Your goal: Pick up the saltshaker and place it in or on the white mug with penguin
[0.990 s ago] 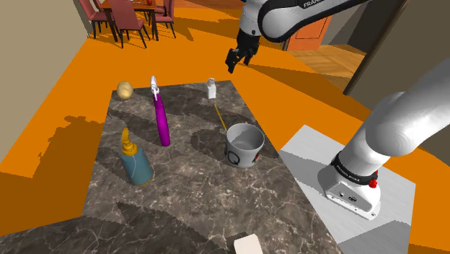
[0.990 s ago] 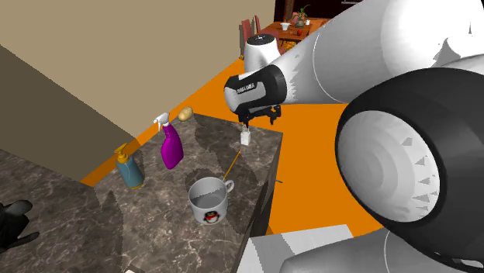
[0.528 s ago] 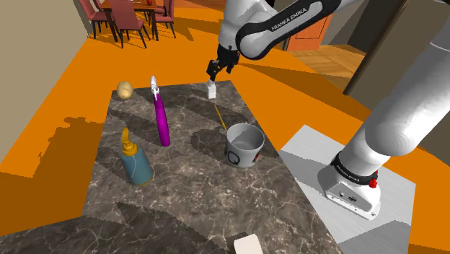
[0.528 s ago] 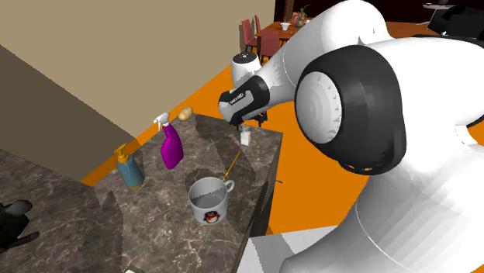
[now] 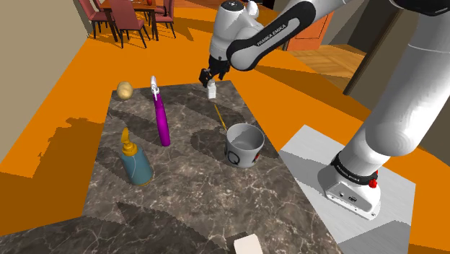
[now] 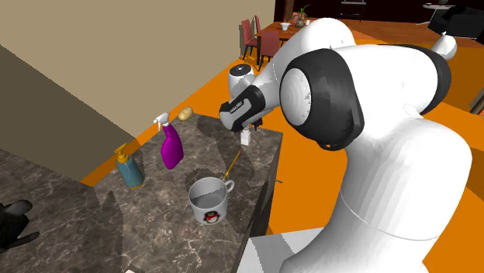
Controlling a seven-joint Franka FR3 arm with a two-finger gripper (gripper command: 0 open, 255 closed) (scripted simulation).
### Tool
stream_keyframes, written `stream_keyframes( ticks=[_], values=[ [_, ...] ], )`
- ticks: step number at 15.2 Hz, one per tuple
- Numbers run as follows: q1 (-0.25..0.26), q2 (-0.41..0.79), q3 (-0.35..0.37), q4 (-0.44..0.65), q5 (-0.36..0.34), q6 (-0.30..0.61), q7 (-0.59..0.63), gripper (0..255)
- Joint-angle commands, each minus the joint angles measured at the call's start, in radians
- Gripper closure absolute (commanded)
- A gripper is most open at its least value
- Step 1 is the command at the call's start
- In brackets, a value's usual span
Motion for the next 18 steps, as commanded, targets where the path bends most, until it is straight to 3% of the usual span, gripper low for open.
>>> stream_keyframes(
  ticks=[1, 10, 11, 18],
  values=[
    [0.001, 0.027, -0.005, 0.010, -0.015, 0.016, 0.010, 0],
    [0.003, 0.046, -0.010, 0.015, -0.026, 0.030, 0.018, 0],
    [0.003, 0.046, -0.010, 0.015, -0.026, 0.030, 0.018, 255],
    [0.002, 0.045, -0.010, 0.015, -0.025, 0.029, 0.017, 255]
  ],
)
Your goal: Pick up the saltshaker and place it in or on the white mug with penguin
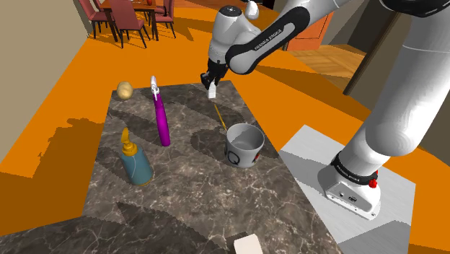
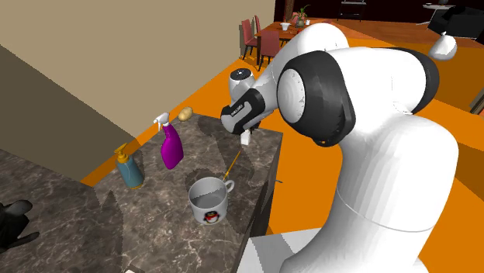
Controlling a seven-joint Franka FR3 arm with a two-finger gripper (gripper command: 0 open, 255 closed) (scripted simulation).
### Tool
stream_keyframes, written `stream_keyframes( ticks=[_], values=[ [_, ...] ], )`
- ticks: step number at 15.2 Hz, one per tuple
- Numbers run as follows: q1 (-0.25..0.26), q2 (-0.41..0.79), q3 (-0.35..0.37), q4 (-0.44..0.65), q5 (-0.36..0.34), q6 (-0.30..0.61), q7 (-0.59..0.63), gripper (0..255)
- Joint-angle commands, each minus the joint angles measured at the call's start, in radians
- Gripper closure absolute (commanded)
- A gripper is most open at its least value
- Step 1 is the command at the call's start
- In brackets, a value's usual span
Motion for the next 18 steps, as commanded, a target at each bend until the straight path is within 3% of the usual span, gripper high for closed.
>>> stream_keyframes(
  ticks=[1, 18],
  values=[
    [0.000, 0.001, 0.000, -0.001, 0.000, -0.001, 0.000, 255],
    [-0.014, -0.114, 0.029, 0.073, 0.108, -0.180, -0.102, 255]
  ],
)
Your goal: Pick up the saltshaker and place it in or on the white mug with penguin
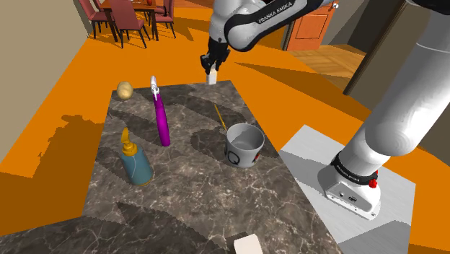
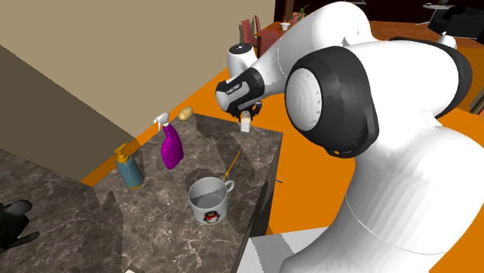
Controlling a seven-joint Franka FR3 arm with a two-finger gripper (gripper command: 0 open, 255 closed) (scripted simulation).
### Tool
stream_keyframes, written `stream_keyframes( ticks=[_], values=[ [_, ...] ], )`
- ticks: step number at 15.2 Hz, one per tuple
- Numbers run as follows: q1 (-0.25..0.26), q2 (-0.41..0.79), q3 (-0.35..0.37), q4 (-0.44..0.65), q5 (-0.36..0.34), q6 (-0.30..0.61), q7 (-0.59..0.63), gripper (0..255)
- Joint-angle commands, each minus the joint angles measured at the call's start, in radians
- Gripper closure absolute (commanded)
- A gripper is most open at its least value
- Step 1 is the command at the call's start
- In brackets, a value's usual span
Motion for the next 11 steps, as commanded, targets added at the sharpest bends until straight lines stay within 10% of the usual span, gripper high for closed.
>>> stream_keyframes(
  ticks=[1, 11],
  values=[
    [0.000, -0.010, 0.002, 0.017, 0.011, -0.026, -0.011, 255],
    [-0.001, -0.057, 0.008, 0.095, 0.054, -0.147, -0.056, 255]
  ],
)
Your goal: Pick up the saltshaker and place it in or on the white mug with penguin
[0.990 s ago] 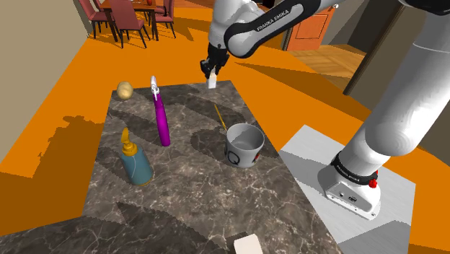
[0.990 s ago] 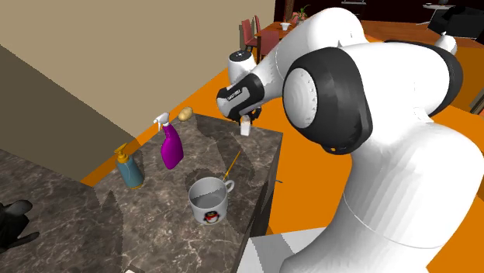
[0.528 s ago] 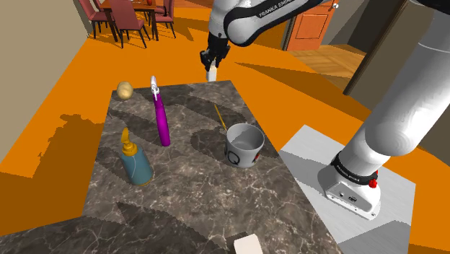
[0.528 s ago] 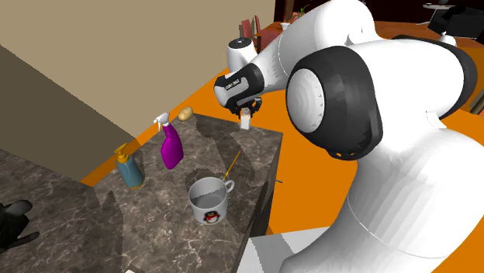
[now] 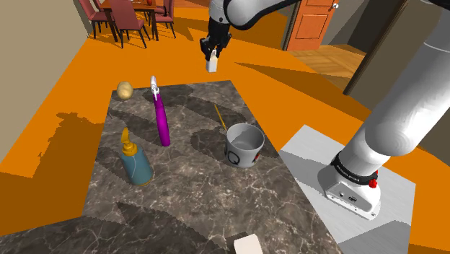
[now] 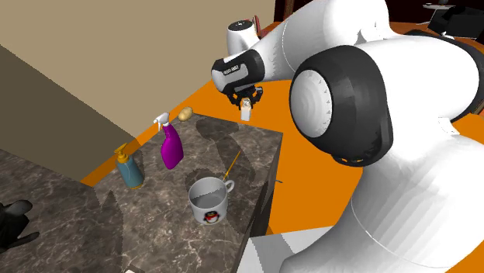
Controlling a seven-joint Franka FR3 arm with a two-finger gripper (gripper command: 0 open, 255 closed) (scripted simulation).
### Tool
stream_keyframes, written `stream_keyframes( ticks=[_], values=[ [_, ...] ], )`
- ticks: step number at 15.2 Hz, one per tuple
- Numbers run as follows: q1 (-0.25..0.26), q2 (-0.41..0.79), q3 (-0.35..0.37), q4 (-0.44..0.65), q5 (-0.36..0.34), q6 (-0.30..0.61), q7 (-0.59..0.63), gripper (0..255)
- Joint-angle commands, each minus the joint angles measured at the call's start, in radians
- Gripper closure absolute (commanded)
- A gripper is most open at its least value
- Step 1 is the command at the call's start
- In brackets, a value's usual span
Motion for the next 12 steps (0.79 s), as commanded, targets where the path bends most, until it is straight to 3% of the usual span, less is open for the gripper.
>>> stream_keyframes(
  ticks=[1, 6, 12],
  values=[
    [0.000, -0.005, 0.001, 0.018, 0.006, -0.023, -0.007, 255],
    [0.001, -0.018, 0.002, 0.062, 0.019, -0.079, -0.023, 255],
    [0.038, -0.213, 0.038, -0.140, 0.047, -0.077, 0.041, 255]
  ],
)
